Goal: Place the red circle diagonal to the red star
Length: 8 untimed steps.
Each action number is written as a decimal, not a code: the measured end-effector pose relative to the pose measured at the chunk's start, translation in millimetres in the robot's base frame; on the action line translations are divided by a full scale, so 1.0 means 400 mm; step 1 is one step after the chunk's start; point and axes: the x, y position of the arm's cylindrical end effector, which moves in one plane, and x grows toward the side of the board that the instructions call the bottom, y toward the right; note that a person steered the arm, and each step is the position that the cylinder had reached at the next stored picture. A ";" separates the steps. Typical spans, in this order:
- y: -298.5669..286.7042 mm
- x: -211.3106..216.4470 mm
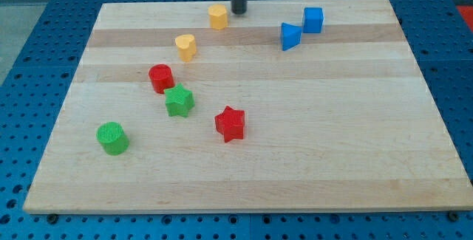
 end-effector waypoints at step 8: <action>-0.498 0.442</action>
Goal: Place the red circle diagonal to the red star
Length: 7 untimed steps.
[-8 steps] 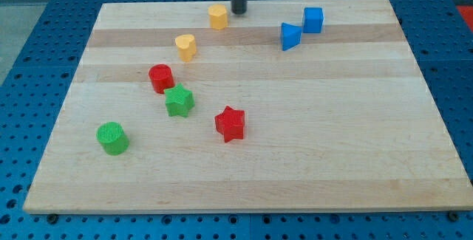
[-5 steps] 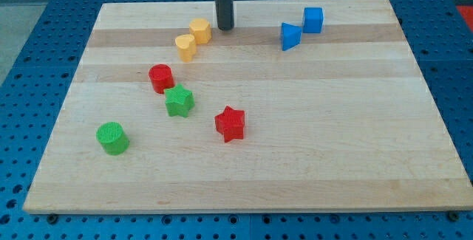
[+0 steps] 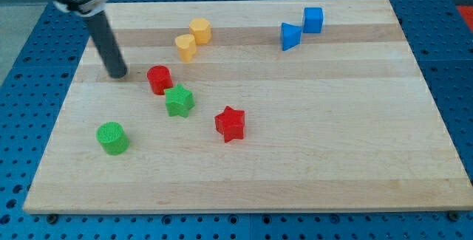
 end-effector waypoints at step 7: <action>0.394 -0.004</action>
